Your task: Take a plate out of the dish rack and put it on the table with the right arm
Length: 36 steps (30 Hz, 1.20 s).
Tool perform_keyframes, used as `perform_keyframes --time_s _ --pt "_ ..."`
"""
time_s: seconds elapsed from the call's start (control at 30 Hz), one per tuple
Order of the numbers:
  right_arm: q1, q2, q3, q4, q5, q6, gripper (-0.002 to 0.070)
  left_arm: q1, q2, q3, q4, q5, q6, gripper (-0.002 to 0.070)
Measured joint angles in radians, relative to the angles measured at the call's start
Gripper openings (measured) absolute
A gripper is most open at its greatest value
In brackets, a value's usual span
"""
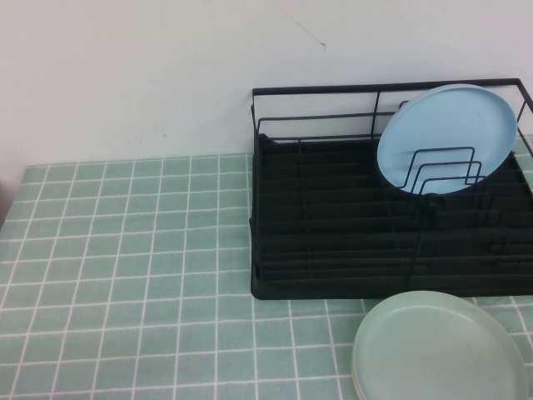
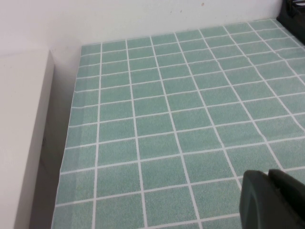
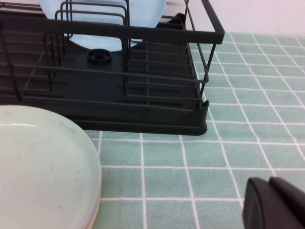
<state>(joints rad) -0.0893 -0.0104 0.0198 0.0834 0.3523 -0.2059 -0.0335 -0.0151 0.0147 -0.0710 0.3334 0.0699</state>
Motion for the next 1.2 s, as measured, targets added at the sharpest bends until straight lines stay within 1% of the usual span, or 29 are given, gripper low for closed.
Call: perform_keyframes --time_s 0.43,0.53,0.63,0.67,0.8,0.87,1.03,1.2 --pt "0.000 0.000 0.000 0.000 0.000 0.000 -0.0001 0.000 0.000 0.000 0.000 0.000 0.000 -0.0003" --pt "0.000 0.000 0.000 0.033 0.000 0.000 -0.0001 0.000 0.000 0.000 0.000 0.000 0.000 -0.0003" --pt "0.000 0.000 0.002 0.125 -0.009 0.000 -0.0001 0.000 0.000 0.000 0.000 0.000 0.000 -0.0003" --pt "0.000 0.000 0.006 0.183 -0.024 0.000 -0.0001 0.000 0.000 0.000 0.000 0.000 0.000 -0.0003" --pt "0.000 0.000 0.008 0.401 -0.128 0.000 -0.0001 0.000 0.000 0.000 0.000 0.000 0.000 -0.0003" --pt "0.000 0.000 0.008 0.476 -0.185 0.000 -0.0001 0.000 0.000 0.000 0.000 0.000 0.000 -0.0003" --pt "0.000 0.000 0.008 0.541 -0.273 0.000 -0.0001 0.000 0.000 0.000 0.000 0.000 0.000 -0.0003" --pt "0.000 0.000 0.008 0.609 -0.172 -0.006 -0.0001 0.000 0.000 0.000 0.000 0.000 0.000 -0.0003"
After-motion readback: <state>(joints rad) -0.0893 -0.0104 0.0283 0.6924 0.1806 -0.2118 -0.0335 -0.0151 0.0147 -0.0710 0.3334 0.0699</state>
